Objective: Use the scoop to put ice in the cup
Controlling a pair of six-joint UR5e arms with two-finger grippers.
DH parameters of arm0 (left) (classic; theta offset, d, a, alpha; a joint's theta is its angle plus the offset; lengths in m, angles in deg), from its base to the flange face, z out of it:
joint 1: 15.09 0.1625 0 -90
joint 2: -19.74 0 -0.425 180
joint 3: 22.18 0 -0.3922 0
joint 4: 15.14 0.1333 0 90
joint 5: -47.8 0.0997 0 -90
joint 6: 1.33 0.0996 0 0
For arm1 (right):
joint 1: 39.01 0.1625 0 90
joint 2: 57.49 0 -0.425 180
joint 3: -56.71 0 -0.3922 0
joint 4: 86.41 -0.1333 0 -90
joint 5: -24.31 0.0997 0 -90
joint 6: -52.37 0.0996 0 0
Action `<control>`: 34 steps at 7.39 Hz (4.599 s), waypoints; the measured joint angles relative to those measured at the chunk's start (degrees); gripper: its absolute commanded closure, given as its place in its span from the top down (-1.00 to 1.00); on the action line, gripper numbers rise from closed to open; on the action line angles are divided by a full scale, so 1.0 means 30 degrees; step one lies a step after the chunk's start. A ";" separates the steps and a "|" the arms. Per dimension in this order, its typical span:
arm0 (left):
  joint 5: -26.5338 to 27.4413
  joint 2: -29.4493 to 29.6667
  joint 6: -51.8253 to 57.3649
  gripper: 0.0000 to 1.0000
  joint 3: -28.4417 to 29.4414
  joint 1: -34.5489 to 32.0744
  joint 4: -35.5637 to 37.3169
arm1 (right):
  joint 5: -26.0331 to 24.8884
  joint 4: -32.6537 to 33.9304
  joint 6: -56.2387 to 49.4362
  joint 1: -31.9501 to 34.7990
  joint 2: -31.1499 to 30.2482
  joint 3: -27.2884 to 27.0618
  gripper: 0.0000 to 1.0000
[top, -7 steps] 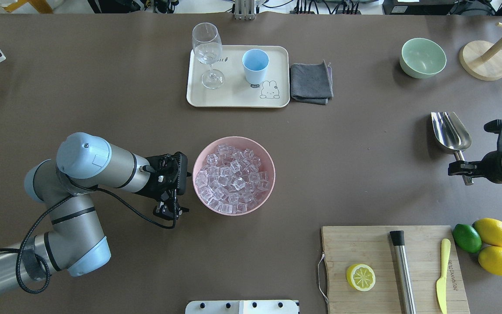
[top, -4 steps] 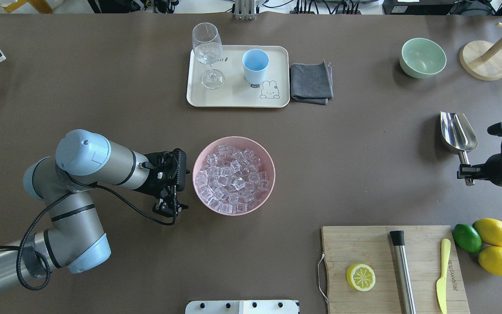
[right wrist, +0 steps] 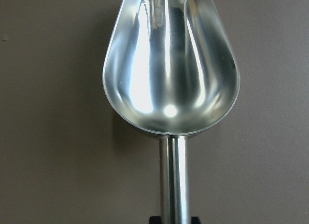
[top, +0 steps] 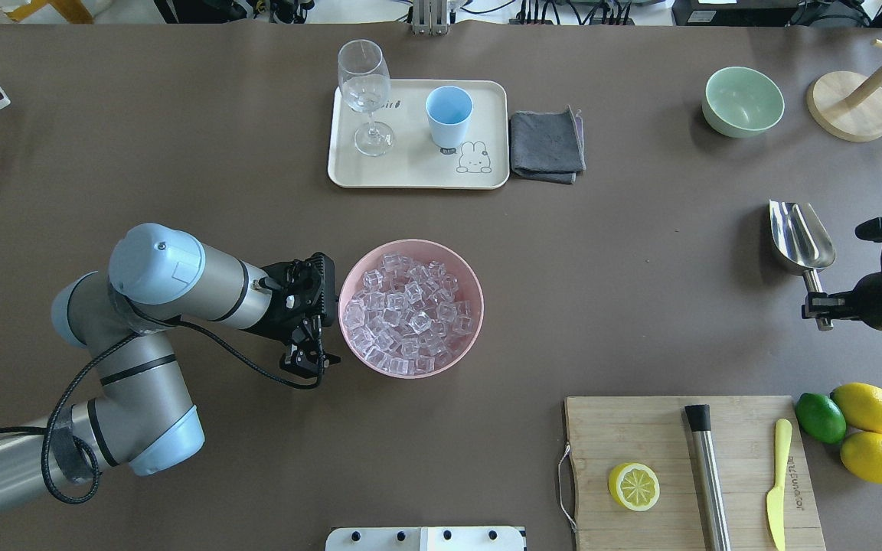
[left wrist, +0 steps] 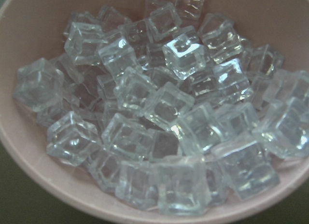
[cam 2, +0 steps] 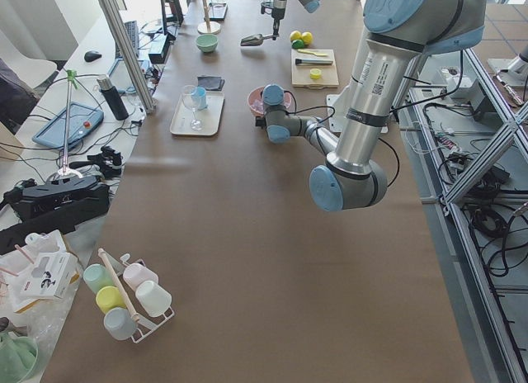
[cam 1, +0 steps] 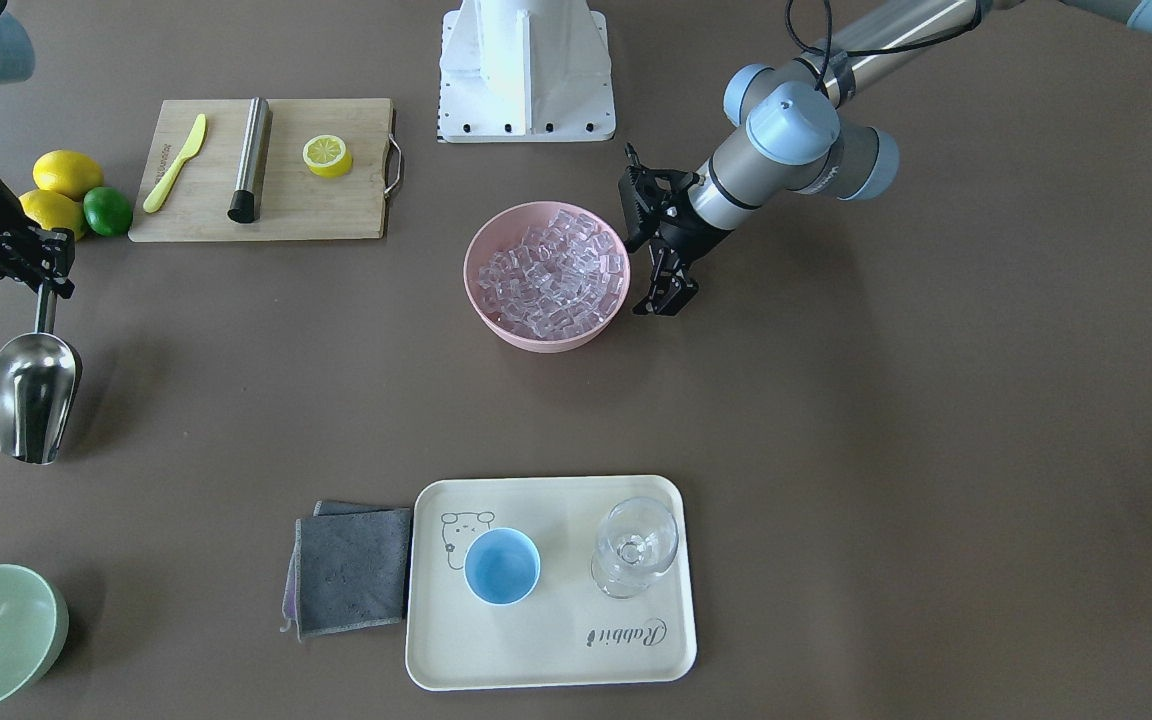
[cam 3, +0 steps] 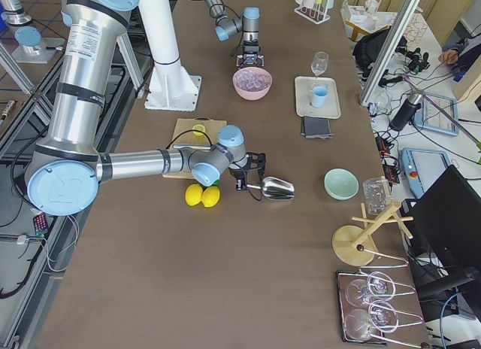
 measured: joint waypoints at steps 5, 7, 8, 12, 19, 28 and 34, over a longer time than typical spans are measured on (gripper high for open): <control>-0.0002 0.0166 -0.0071 0.98 0.0118 0.0013 -0.0001 | 0.2006 0.5049 -0.8080 0.3289 0.0461 -0.4870 -1.00; -0.0024 0.0177 -0.0041 0.98 0.0130 0.0012 -0.0001 | 0.3115 0.6275 -1.2356 0.4311 0.1098 -0.5435 -1.00; -0.0028 0.0178 -0.0043 0.98 0.0129 0.0009 -0.0012 | 0.3153 0.7555 -1.3859 0.4498 0.1438 -0.5971 -1.00; -0.0028 0.0180 -0.0035 0.98 0.0127 0.0064 -0.0064 | 0.2644 1.7000 -2.0005 0.4254 0.7267 -0.7742 -1.00; -0.0075 0.0151 -0.0060 0.98 0.0131 0.0060 -0.0094 | -0.5234 2.8760 -2.6147 -0.2936 1.7180 -0.5858 -1.00; -0.0002 0.0178 -0.0074 0.98 0.0129 0.0079 -0.0107 | -0.8997 3.6467 -2.6666 -0.6933 2.6077 0.1689 -1.00; 0.0000 0.0179 -0.0074 0.98 0.0124 0.0081 -0.0131 | -0.9487 3.4144 -2.6874 -0.7157 2.6546 0.4034 -1.00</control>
